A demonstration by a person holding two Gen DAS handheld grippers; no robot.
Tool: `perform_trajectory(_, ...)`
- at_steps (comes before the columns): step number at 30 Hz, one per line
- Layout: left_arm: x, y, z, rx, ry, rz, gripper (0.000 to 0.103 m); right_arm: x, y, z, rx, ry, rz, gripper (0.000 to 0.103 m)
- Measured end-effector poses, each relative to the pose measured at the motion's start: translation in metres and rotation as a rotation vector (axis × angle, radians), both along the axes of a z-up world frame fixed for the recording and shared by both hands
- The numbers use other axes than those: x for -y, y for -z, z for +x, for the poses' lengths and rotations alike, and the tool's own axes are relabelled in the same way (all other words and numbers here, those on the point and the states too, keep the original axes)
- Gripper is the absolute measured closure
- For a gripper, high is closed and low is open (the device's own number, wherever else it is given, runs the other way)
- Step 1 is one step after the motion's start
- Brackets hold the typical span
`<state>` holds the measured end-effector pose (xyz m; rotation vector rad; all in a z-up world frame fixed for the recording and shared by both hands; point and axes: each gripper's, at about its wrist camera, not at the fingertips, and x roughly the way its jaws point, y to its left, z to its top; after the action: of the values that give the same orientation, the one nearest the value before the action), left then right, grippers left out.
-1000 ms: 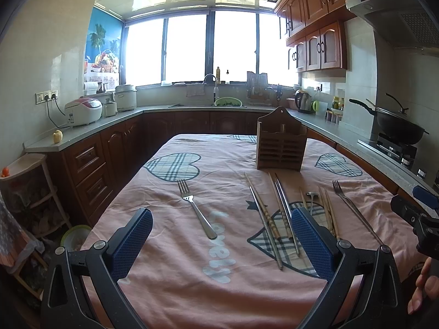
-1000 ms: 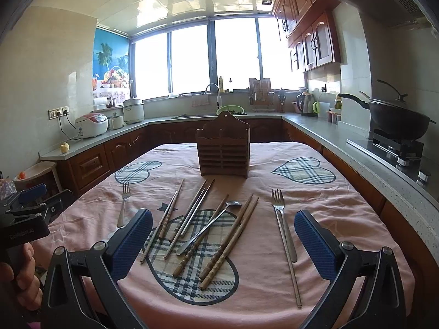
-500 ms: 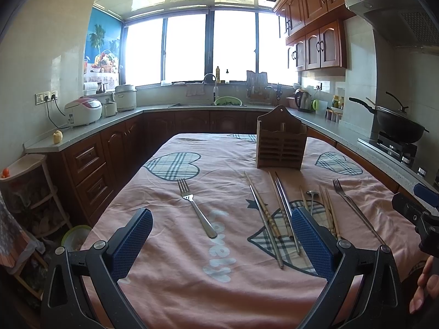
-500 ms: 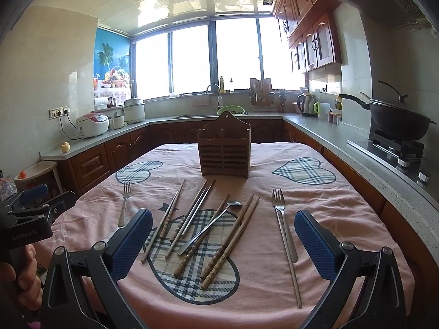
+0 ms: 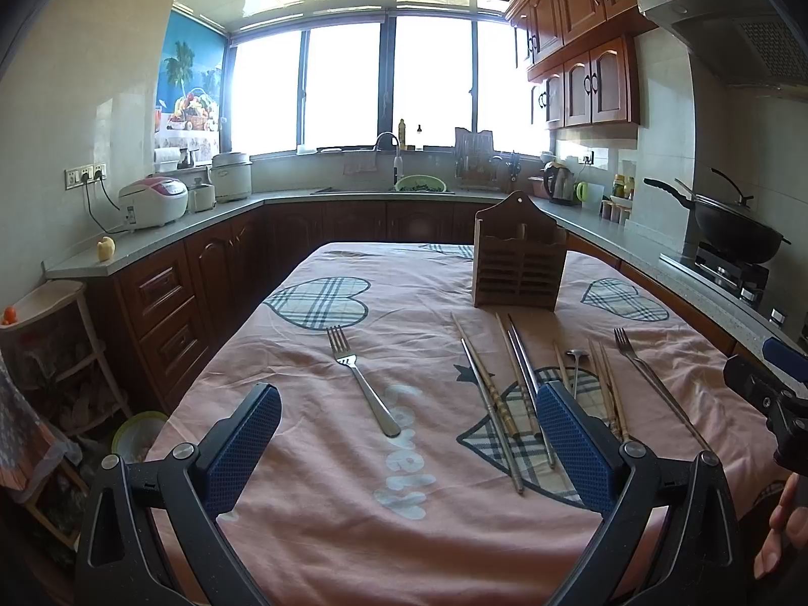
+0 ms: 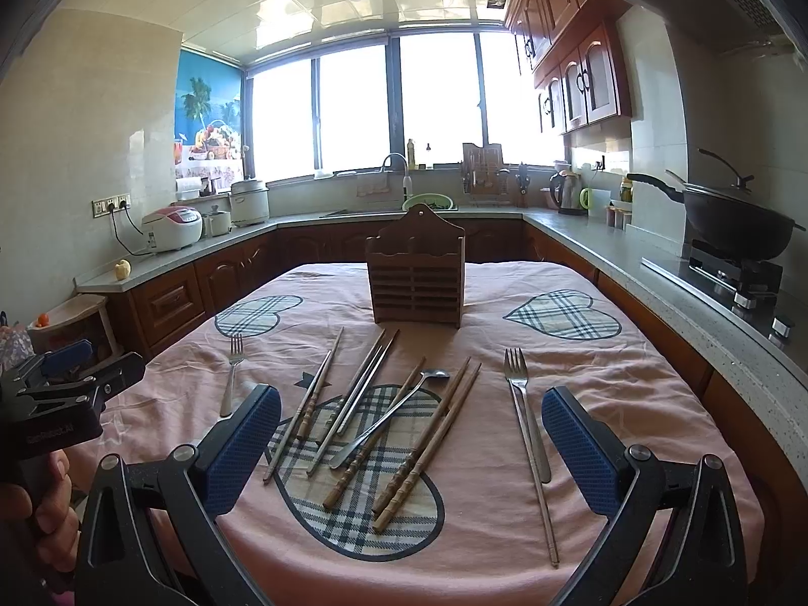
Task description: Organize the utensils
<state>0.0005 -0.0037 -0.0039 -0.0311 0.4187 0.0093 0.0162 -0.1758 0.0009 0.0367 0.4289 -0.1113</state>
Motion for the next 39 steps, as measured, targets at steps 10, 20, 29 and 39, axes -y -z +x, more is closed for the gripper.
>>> perform_trajectory(10,-0.002,0.002,0.003,-0.009,-0.001,-0.002,0.001,-0.001,0.0,0.001,-0.002,-0.001,-0.001,0.0)
perform_trajectory(20,-0.005,0.007,0.018,-0.055,0.003,-0.026,0.001,0.001,0.003,0.007,-0.014,-0.005,0.006,0.0)
perform_trajectory(29,-0.023,-0.001,0.078,-0.172,0.017,-0.105,0.002,0.013,0.004,0.026,-0.029,-0.031,0.032,0.0)
perform_trajectory(39,-0.024,0.0,0.147,-0.284,0.044,-0.118,0.002,0.035,0.018,0.076,-0.131,-0.034,0.099,0.015)
